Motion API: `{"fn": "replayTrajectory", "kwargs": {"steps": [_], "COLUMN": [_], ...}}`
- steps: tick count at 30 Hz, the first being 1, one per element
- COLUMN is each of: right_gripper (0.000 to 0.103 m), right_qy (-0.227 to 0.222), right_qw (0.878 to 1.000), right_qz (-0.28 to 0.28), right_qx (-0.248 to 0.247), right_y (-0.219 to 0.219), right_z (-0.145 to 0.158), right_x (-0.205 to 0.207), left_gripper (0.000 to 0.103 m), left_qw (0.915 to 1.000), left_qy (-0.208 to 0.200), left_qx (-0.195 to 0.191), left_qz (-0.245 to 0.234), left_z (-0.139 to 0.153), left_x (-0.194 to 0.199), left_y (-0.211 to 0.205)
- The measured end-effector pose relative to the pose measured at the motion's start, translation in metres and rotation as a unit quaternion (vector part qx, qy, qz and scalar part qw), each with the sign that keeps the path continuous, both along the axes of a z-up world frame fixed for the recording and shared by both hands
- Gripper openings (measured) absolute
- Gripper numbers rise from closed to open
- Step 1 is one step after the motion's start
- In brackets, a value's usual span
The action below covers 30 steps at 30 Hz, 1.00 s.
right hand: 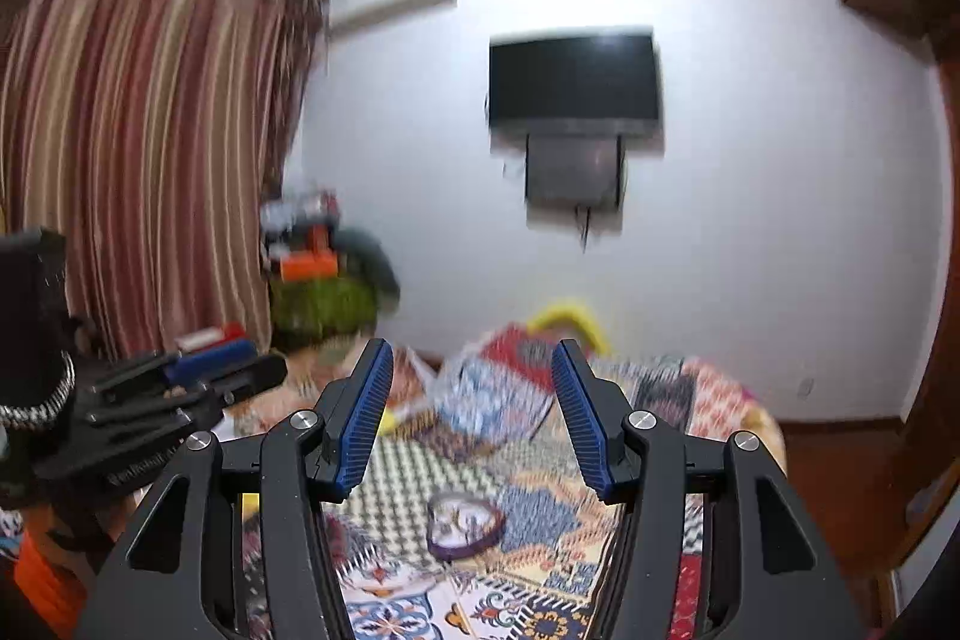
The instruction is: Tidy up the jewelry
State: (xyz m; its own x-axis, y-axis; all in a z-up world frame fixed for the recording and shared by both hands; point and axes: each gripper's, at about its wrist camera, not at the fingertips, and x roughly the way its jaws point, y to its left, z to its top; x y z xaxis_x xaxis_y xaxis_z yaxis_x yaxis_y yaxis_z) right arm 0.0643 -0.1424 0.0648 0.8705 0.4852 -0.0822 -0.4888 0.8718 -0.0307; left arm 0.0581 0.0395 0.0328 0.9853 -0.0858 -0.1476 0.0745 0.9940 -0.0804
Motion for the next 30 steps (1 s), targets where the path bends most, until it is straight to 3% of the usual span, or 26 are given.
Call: {"fn": "replayTrajectory", "kwargs": {"steps": [3,5,9,11,13,30], "right_gripper": [0.054,0.063,0.078,0.088,0.099,0.101], "right_qy": [-0.026,-0.03,-0.023,-0.012,-0.008,0.015], "right_qw": [0.999,0.999,0.998,0.998,0.997,0.997], "right_qz": [-0.005,-0.013,-0.037,-0.046,-0.053,-0.066], "right_qx": [0.025,0.035,0.04,0.043,0.047,0.037], "right_y": [-0.004,-0.004,0.0,0.0,-0.005,-0.017], "right_z": [0.005,0.002,-0.009,-0.013,-0.014,-0.028], "right_x": [-0.035,-0.045,-0.045,-0.042,-0.046,-0.055], "left_gripper": [0.048,0.062,0.074,0.09,0.096,0.097], "left_qw": [0.9993,0.999,0.9986,0.9979,0.9971,0.9969], "left_qy": [-0.033,-0.041,-0.038,-0.041,-0.047,-0.037], "left_qx": [0.011,0.01,0.008,0.009,0.007,0.013], "left_qz": [0.011,0.014,0.035,0.05,0.06,0.067], "left_z": [0.003,0.002,-0.004,-0.007,-0.009,-0.015], "left_x": [-0.03,-0.044,-0.055,-0.06,-0.065,-0.069], "left_y": [-0.011,-0.015,-0.018,-0.018,-0.019,-0.017]}}
